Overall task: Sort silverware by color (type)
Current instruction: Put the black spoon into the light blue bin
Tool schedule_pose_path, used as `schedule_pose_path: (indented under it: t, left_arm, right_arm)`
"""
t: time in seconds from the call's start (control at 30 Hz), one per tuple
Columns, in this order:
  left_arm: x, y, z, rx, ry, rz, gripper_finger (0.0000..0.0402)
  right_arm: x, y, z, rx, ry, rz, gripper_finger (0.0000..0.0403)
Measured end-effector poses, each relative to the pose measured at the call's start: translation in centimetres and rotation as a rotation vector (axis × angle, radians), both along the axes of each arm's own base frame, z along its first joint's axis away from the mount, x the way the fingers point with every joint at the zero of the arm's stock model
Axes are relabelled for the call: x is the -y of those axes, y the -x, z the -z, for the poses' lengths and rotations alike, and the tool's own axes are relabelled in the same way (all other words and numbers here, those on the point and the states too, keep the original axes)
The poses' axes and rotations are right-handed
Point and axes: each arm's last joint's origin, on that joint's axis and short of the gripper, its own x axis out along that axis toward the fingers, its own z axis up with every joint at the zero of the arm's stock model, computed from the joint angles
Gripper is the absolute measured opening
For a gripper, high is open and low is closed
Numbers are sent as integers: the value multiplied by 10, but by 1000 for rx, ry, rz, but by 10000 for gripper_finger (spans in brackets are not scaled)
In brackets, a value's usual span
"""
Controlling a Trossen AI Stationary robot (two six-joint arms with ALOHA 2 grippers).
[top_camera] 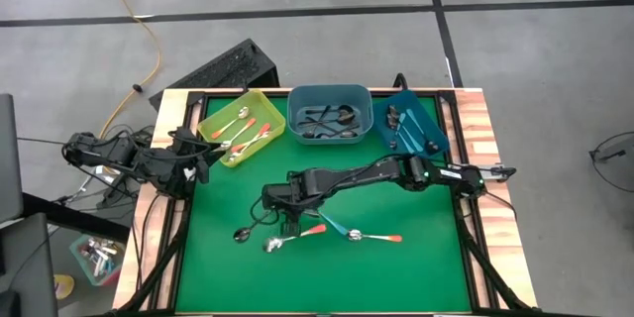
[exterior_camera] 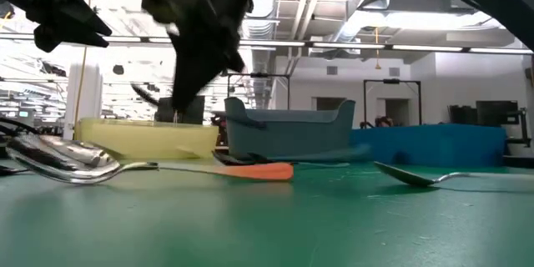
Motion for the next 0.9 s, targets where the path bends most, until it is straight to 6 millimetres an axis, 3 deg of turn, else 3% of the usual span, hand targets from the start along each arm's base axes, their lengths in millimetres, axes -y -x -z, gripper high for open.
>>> schedule_pose_path:
  t: [0.5,0.9]
  left_arm:
    - [0,0,0,0,0,0,143]
    - [0,0,0,0,0,0,143]
  right_arm:
    - [35,21,-81,180,178,133,3]
    - [81,36,-112,214,256,261,4]
